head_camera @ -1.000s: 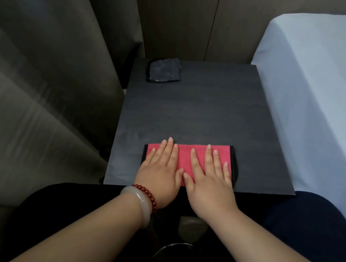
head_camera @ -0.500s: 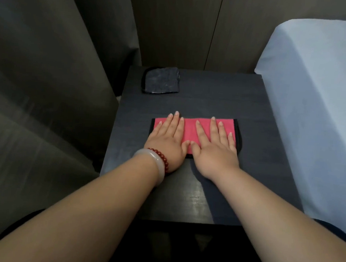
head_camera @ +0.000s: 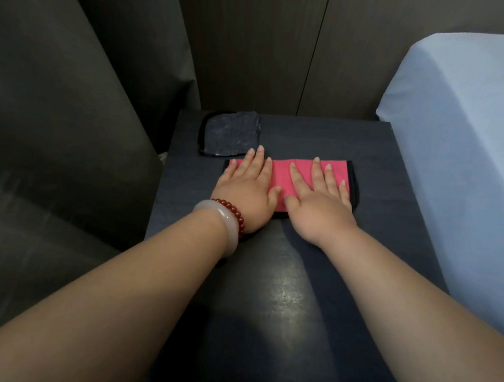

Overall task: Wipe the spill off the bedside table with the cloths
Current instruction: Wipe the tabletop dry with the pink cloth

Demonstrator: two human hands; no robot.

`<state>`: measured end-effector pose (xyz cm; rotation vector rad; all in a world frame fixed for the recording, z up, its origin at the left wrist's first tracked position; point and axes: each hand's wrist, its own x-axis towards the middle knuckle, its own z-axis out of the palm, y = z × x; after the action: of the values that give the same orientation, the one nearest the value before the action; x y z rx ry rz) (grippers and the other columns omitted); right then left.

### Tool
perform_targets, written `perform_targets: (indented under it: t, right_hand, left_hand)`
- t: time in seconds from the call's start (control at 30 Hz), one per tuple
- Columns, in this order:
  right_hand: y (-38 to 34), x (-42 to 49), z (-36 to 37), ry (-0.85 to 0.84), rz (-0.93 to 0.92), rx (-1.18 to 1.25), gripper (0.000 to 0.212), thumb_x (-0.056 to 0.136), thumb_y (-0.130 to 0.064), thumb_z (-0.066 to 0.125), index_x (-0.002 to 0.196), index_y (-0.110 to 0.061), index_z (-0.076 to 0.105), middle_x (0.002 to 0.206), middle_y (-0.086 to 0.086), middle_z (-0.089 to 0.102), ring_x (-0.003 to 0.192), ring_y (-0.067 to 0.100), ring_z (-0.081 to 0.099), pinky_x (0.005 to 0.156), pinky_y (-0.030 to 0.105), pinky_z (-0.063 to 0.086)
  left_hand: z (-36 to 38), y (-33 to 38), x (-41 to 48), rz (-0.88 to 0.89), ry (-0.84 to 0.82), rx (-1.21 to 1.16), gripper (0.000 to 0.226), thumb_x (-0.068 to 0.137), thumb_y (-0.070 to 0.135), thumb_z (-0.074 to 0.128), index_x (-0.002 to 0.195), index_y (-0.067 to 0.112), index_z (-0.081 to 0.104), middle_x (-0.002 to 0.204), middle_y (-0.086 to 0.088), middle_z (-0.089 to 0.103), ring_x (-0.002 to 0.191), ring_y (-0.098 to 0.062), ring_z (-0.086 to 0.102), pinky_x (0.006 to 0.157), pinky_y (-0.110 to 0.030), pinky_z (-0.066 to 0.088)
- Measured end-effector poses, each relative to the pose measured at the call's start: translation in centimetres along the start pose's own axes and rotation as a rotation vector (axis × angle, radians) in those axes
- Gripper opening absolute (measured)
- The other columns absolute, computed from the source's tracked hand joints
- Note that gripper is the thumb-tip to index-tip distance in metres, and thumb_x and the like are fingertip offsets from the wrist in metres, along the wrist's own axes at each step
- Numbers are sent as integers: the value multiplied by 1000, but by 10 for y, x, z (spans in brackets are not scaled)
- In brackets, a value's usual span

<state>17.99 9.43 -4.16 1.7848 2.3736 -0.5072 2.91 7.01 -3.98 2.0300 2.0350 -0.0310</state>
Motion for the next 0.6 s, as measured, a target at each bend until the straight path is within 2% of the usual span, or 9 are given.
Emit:
perform_targets:
  t: [0.07,0.13,0.2,0.3,0.37,0.43,0.53,0.6]
  right_hand:
    - [-2,-2,-2,57,-1,51,60,93,-48,24,148,-40,2,158,2,-17,143,23,-19,116,45,-10]
    - [-12,-4,2,157,34,61,63,93,-51,26,150,-32,7,158,8,-13,143,29,-17,116,46,-10]
    - [-28,-2,11,219,116,53,70,93,-58,21,151,-23,4,157,16,-12,142,35,-18,115,49,-9]
    - [-43,6,21,207,221,22,85,86,-71,10,150,-17,-9,154,23,-17,140,40,-22,113,53,-11]
    - [-38,14,20,179,170,-27,87,84,-74,9,149,-20,-13,154,20,-20,140,38,-23,113,53,-12]
    - [-21,22,12,130,37,-64,87,82,-77,11,148,-27,-13,155,12,-22,141,32,-23,114,50,-13]
    - [8,34,-14,-26,-143,-135,83,81,-78,20,146,-39,-14,155,0,-25,141,24,-25,113,48,-15]
    - [9,35,-26,-76,-130,-152,82,85,-70,30,147,-38,-13,155,0,-24,141,25,-25,112,50,-16]
  left_hand:
    - [-10,-9,8,-5,127,23,62,100,41,21,153,14,4,161,-4,-8,147,-17,-9,118,-38,-5]
    - [-18,-21,26,-22,176,42,61,100,39,23,154,16,4,161,-4,-7,147,-20,-9,119,-39,-3]
    - [-21,-31,45,-52,135,45,60,101,39,23,154,20,2,161,-4,-9,147,-20,-10,119,-40,-2]
    - [-18,-45,60,-92,59,43,60,101,43,19,153,23,-1,161,-2,-13,147,-19,-13,119,-39,-3]
    - [-14,-50,61,-82,69,43,59,100,45,18,153,25,1,161,-1,-9,147,-18,-9,119,-38,-1]
    - [-16,-56,60,-63,69,25,58,100,46,17,153,25,6,162,-1,-3,148,-18,-4,119,-38,2]
    - [-26,-70,56,-90,53,-8,56,101,46,16,153,25,13,162,-1,3,148,-19,1,119,-38,4]
    - [-27,-78,54,-111,56,-7,56,101,46,16,153,26,13,162,0,4,148,-19,2,119,-38,4]
